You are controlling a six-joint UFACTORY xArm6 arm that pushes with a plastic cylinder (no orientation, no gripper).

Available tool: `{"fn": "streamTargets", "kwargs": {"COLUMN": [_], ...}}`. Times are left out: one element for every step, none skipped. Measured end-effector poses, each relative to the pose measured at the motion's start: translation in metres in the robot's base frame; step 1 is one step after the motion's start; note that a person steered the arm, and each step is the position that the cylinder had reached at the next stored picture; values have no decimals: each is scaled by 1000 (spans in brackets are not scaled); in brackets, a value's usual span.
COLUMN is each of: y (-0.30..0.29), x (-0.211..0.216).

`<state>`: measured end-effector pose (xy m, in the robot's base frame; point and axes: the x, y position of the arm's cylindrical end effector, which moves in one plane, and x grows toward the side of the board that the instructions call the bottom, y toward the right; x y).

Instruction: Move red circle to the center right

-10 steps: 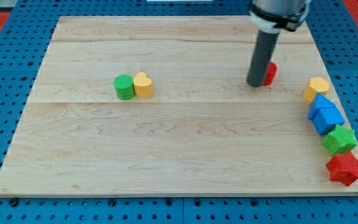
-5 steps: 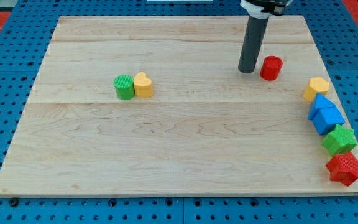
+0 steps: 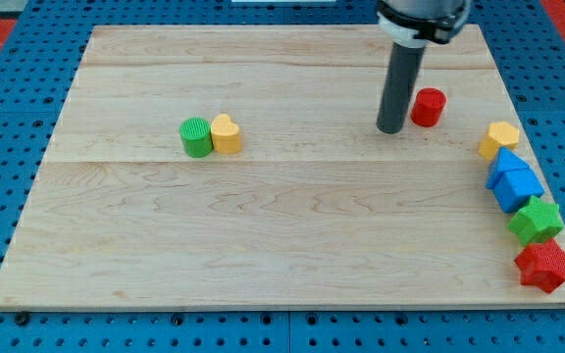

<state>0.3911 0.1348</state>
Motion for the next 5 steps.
{"fn": "streamTargets", "kwargs": {"y": [-23, 15, 52, 70, 71], "x": [-37, -44, -22, -18, -18]}}
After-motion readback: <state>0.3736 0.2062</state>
